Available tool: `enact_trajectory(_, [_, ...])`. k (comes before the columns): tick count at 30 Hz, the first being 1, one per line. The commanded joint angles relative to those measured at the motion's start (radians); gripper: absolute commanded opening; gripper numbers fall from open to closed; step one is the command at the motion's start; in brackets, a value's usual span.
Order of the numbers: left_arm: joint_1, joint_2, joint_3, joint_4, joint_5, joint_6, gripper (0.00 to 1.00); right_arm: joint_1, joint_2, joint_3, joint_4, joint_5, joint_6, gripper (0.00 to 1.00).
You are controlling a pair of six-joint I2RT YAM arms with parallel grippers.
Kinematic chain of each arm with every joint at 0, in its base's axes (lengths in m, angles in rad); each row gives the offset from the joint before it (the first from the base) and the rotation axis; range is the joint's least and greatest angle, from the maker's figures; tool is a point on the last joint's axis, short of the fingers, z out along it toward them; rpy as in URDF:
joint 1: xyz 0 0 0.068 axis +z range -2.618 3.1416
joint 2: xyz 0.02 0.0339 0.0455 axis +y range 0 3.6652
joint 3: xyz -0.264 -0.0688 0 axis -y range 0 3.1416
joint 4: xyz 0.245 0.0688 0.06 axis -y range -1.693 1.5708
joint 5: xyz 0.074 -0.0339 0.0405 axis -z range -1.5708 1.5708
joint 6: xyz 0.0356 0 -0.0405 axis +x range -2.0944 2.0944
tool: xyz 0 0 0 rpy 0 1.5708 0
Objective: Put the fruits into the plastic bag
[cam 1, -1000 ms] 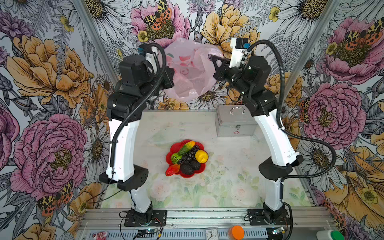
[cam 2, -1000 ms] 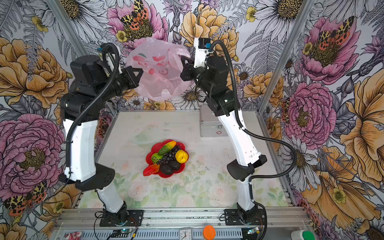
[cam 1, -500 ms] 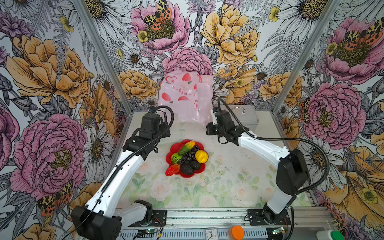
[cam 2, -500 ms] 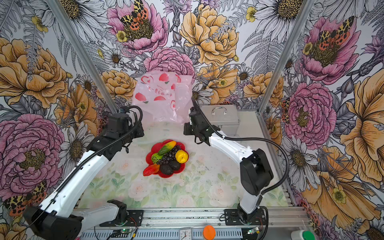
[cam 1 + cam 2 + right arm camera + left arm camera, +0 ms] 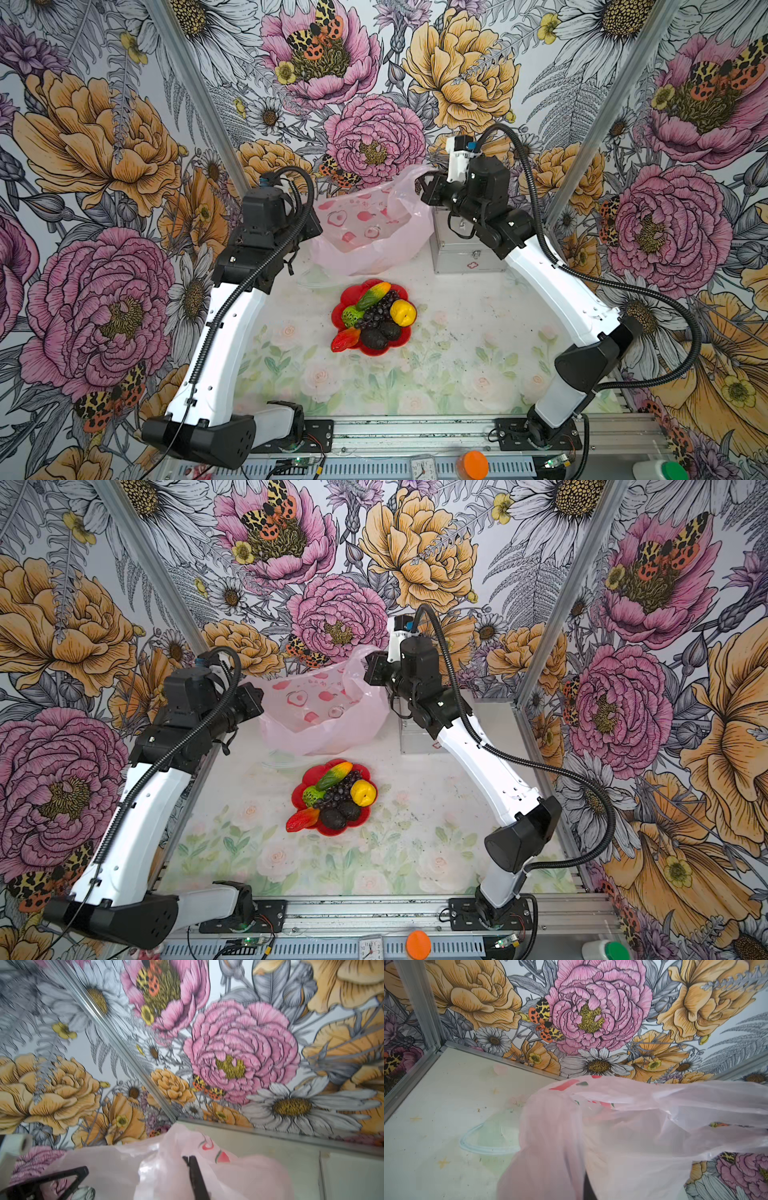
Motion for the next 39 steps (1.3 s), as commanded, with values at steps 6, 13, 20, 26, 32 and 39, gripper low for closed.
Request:
enact_trajectory(6, [-0.101, 0.140, 0.634, -0.016, -0.016, 0.149, 0.00, 0.024, 0.212, 0.658, -0.012, -0.016, -0.094, 0.00])
enact_trajectory(13, [-0.494, -0.081, 0.389, 0.118, -0.391, 0.581, 0.00, 0.096, 0.020, 0.404, -0.012, 0.008, -0.224, 0.00])
enact_trajectory(20, [-0.120, -0.255, -0.454, 0.071, -0.140, 0.193, 0.00, 0.100, -0.121, -0.499, 0.028, 0.074, 0.039, 0.00])
enact_trajectory(26, [0.090, -0.173, -0.535, 0.015, 0.120, 0.040, 0.00, 0.096, -0.080, -0.517, 0.026, 0.041, 0.078, 0.00])
enact_trajectory(32, [0.017, -0.026, -0.081, -0.058, 0.087, 0.072, 0.00, 0.050, 0.055, -0.074, -0.014, 0.009, 0.029, 0.00])
enact_trajectory(39, [-0.165, 0.056, 0.441, -0.086, -0.114, 0.203, 0.00, 0.046, 0.257, 0.645, -0.092, -0.011, -0.038, 0.00])
